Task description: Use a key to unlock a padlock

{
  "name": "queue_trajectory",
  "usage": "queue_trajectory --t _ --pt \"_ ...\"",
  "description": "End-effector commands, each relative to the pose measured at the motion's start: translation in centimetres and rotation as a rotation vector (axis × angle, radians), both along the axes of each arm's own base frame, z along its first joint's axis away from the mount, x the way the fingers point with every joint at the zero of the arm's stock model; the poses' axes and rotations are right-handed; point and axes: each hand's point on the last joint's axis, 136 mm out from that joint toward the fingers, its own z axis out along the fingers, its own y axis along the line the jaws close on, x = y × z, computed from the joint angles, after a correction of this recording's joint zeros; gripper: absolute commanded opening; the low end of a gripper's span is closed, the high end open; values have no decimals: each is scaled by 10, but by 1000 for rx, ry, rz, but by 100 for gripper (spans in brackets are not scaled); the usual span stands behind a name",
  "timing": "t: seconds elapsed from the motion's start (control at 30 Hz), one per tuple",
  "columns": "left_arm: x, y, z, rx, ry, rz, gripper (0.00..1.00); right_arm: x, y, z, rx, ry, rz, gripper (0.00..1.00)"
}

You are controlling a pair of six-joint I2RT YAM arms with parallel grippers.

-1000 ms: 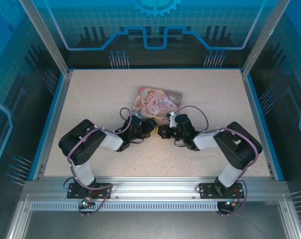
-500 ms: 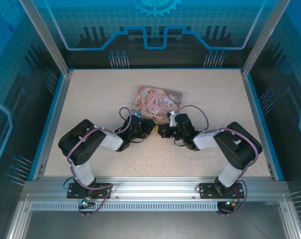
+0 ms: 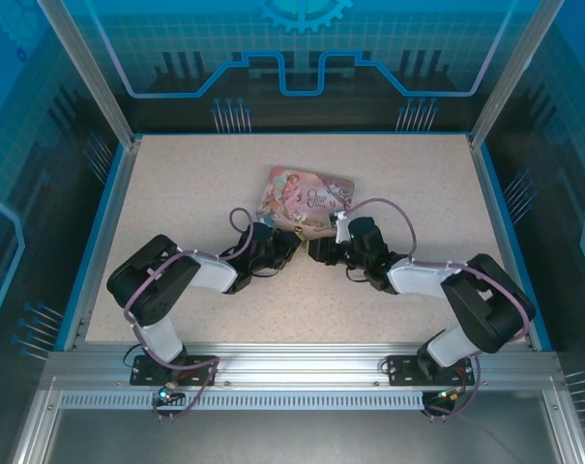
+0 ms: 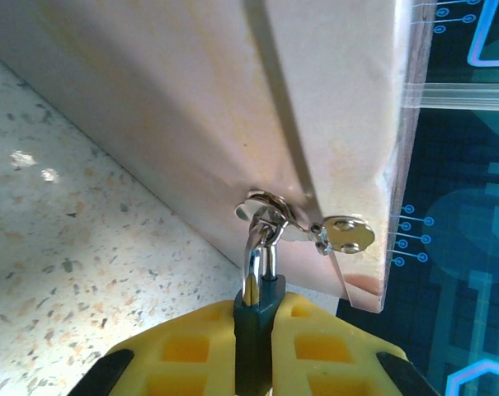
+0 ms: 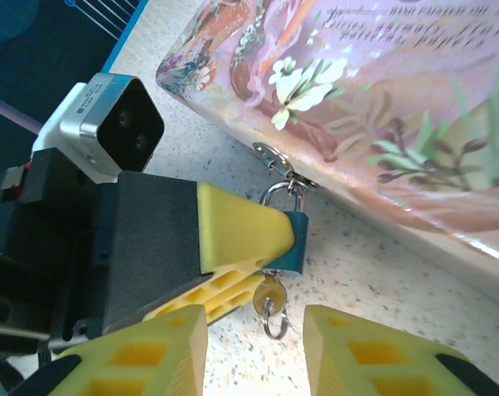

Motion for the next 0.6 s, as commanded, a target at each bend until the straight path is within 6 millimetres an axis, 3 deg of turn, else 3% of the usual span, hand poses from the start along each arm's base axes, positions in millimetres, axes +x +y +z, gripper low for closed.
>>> queue_trajectory --t 0.0,0.1,0.33,0.47,0.57 --pt "7 -1 28 -11 -81 4 0 -10 -22 -10 -213 -58 32 39" --pt "7 -1 33 -18 -69 5 0 -15 -33 -6 -390 -149 64 39" --pt "7 2 42 -53 -36 9 0 -14 -36 31 -824 -515 129 41" --pt "7 5 45 -88 -17 4 0 -13 -26 45 -981 -682 155 42" --pt "8 7 47 -106 -10 4 0 -18 -14 44 -1073 -787 219 42"
